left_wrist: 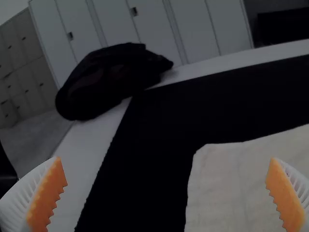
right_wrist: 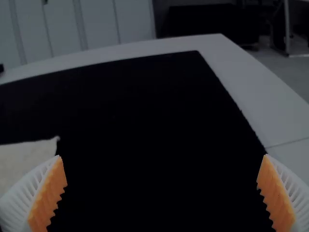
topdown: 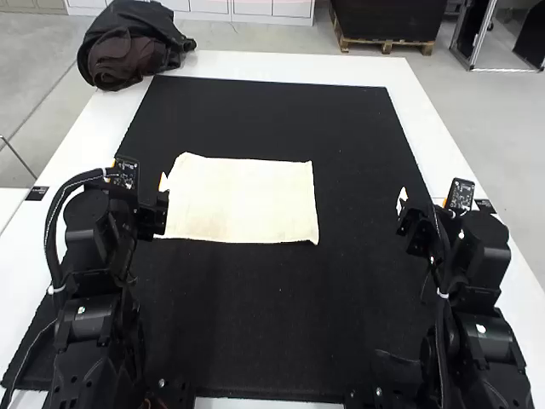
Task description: Fold the towel.
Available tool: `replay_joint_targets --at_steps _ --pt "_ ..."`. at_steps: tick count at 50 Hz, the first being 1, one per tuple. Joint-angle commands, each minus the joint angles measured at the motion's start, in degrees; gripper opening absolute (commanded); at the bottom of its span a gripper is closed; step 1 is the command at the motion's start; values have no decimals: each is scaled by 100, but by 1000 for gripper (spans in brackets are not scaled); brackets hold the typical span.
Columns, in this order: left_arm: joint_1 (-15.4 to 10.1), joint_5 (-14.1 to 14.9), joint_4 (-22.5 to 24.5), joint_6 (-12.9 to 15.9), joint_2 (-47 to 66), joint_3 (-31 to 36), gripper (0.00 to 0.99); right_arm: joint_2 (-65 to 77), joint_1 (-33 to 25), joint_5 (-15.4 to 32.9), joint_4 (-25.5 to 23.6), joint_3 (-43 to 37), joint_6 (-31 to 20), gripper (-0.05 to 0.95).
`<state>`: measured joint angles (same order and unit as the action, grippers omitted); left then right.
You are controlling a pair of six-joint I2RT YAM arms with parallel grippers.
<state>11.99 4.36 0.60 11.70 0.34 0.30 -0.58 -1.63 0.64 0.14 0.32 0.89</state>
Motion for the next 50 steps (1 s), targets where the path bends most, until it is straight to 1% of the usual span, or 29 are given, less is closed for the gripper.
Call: replay_joint_targets --at_steps 1,15,18,21,30,33,34,36,37,38,41,42,45,48,49,50 --pt "-12 65 19 -37 -60 -21 969 49 -39 -91 -14 -32 61 911" --pt "-12 65 19 -45 -60 -21 969 49 -39 -91 -14 -32 61 911" --pt "-12 109 10 -45 -60 -30 969 49 -39 -91 -14 -32 61 911" --pt "-12 232 -16 -45 -60 -30 969 49 -39 -91 -14 -32 61 911" --pt "-12 232 -16 -45 -51 -21 969 49 -39 -135 3 -32 105 911" --pt "-12 232 -16 -45 -60 -30 969 49 -39 -117 39 -23 -9 911" --pt "-4 232 -16 -98 -60 -30 969 49 -48 -91 39 -23 -89 911" --pt "5 232 45 -415 -60 -30 969 49 -74 -82 118 -32 -458 911" --pt "14 232 89 -520 -60 -30 967 49 -83 -82 232 -32 -677 911" --pt "14 232 177 -520 -51 -30 964 49 -83 -82 346 -32 -1082 911" --pt "23 223 415 -476 -60 -30 961 49 -74 -73 592 -32 -1934 911" --pt "23 188 546 -467 -51 -21 959 49 -74 -73 768 -32 -2286 910" --pt "23 -5 863 -441 -60 -21 959 49 -39 -100 970 -32 -2989 908" --pt "32 -234 1214 -344 -51 -21 962 49 -39 -135 1067 -23 -3358 908" --pt "23 -260 1346 -344 -60 -21 962 49 -39 -135 1155 -32 -3411 908" --pt "23 -278 1478 -344 -60 -12 962 49 -48 -126 1383 -32 -3358 908"
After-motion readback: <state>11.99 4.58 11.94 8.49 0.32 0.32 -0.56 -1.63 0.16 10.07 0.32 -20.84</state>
